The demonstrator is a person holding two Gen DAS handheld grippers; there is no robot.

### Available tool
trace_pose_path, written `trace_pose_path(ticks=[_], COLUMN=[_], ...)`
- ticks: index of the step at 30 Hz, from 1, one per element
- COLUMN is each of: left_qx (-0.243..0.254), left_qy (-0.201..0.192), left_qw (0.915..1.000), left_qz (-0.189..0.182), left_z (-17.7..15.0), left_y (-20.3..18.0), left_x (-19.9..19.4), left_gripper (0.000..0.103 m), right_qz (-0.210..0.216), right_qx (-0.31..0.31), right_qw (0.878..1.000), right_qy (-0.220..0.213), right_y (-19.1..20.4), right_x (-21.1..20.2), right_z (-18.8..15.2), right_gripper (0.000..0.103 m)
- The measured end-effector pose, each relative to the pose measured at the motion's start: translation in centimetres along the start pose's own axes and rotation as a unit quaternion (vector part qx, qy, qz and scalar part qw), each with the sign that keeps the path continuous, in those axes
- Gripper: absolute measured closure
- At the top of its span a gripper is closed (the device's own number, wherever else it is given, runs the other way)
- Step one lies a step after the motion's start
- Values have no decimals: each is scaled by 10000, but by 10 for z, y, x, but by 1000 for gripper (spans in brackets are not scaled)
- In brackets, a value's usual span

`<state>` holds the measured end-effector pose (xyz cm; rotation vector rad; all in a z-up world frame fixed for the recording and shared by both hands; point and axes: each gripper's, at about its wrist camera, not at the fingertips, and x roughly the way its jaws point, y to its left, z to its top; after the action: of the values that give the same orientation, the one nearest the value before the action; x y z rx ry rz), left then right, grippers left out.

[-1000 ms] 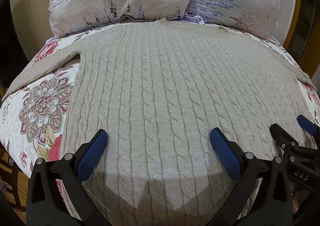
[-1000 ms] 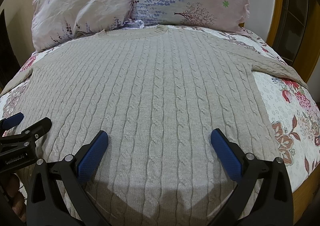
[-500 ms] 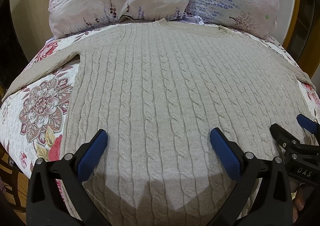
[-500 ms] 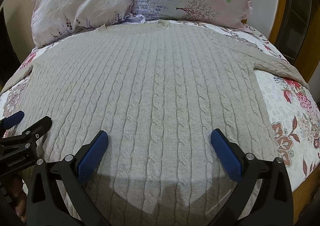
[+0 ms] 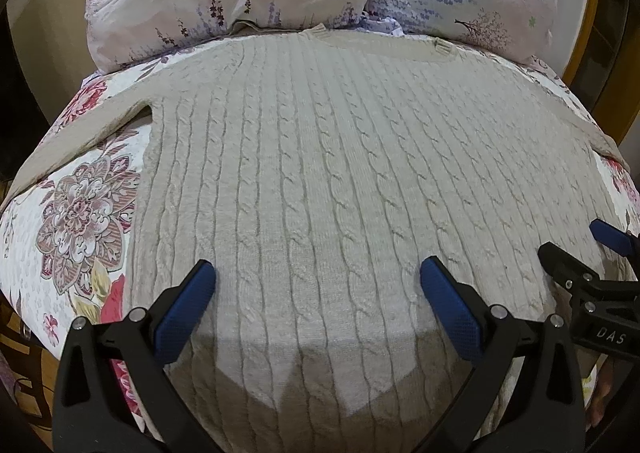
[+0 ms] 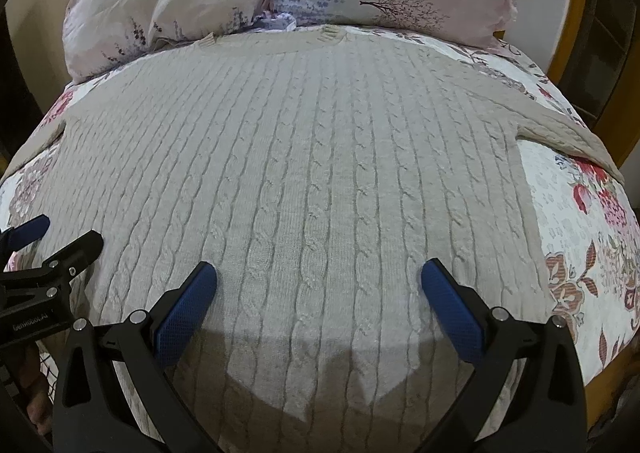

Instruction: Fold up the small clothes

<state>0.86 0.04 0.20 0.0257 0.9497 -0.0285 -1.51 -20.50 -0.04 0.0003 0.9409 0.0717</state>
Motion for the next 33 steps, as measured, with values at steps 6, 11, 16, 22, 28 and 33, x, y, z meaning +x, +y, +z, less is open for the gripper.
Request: trace_pose_path(ticks=[6,11,16,22,28,33], left_qx=[5,17,181,-237,-940,-1487], left_qy=[-112,68,35,-619,-1100,-1029], left_qw=[9999,10000,9994,9976,9886,9797], left_qz=[-12,-21,-278,-208,418,865], left_z=[-4,-1,3,21,47,55], left_y=[1,1,7,65,151,204], left_x=[-1,0,0,-12,-12,-1], left_gripper=[2,2,2,2,2,2], right_qz=[24,95,999,387,-81,-95], right_qx=[-51,-187,39,2736,4763,5213], right_qw=[10000,9998,9950,9553,8744,8493], right_qy=[13,-9,-13,-1053,-923,-829], right_y=[0,0,-36,-245,-414,-453], right_x=[0,1,-9,-38,-3,19], right_z=[0,1,14,50,35,30], right_gripper=[1,1,12,26,60,70])
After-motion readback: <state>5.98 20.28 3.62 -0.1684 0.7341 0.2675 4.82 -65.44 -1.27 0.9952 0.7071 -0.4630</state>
